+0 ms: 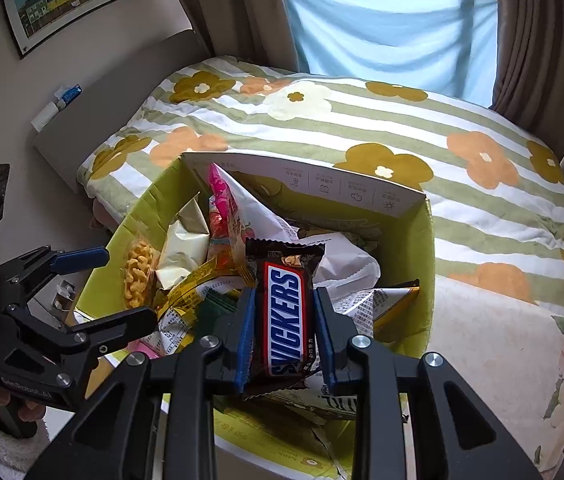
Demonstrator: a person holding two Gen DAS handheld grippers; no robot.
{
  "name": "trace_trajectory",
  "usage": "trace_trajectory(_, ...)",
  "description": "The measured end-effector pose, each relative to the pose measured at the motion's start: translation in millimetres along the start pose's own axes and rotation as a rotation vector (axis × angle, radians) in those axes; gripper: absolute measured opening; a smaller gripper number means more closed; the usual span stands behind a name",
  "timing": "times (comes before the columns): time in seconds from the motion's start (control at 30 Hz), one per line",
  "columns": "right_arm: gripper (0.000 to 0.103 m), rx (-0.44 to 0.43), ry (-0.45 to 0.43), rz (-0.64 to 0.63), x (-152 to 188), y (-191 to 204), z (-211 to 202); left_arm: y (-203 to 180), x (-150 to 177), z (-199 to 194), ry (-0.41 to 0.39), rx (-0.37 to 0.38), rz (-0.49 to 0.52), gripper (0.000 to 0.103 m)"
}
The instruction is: Organize snacks
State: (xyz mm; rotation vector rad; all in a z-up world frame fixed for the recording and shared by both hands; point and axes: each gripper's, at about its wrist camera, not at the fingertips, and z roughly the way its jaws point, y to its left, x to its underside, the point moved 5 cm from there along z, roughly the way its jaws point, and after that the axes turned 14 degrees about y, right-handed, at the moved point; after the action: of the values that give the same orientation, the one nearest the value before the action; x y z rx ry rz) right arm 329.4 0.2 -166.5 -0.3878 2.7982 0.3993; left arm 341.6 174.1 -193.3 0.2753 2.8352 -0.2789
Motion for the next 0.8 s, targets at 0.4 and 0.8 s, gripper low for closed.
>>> trace_trajectory(0.4, 0.09, 0.015, -0.003, 0.075, 2.9, -13.8, 2.5, -5.1, 6.5, 10.4, 0.014, -0.043, 0.021, 0.102)
trace_trajectory(0.8, 0.09, 0.041, -0.122, 0.077, 24.8, -20.9, -52.1, -42.7, 13.5, -37.1, -0.089, -0.113, 0.065, 0.102)
